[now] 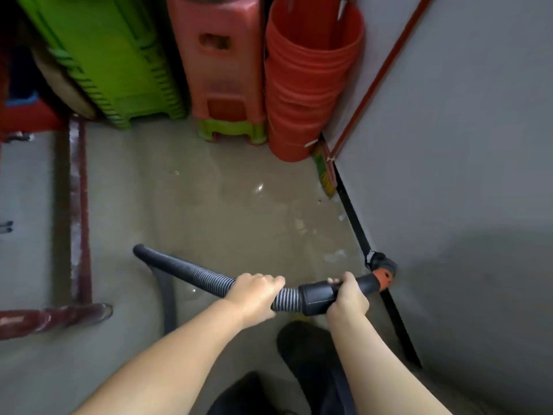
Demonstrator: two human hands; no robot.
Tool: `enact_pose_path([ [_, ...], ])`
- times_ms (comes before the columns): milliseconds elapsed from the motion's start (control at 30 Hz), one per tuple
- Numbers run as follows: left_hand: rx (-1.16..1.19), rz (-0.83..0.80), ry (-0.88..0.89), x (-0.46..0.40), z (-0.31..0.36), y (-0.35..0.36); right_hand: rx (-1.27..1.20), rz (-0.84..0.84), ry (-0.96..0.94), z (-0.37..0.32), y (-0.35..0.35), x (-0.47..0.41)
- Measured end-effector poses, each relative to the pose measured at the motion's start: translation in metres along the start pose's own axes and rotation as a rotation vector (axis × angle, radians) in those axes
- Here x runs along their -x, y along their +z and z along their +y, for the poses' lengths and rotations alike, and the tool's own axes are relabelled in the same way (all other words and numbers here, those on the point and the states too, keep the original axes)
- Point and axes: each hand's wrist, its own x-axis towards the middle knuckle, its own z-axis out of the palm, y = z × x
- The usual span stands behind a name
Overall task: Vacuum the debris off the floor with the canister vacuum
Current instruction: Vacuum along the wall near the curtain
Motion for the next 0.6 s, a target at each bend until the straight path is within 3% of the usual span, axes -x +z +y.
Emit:
enact_pose_path([
  [233, -0.127, -0.139, 0.097, -0.084, -0.022, -0.061, -0.147, 0.106, 0.101, -0.057, 0.052, -0.021],
  [433, -0.141, -0.147, 0.187, -0.136, -0.046, -0.099, -0.27, 0.184, 0.148, -0.097, 0.088, -0.031],
  [600, -0.168, -0.279, 0.325, -0.188, -0.061, -0.124, -0.436, 0.292, 0.16, -0.106, 0.109, -0.04],
])
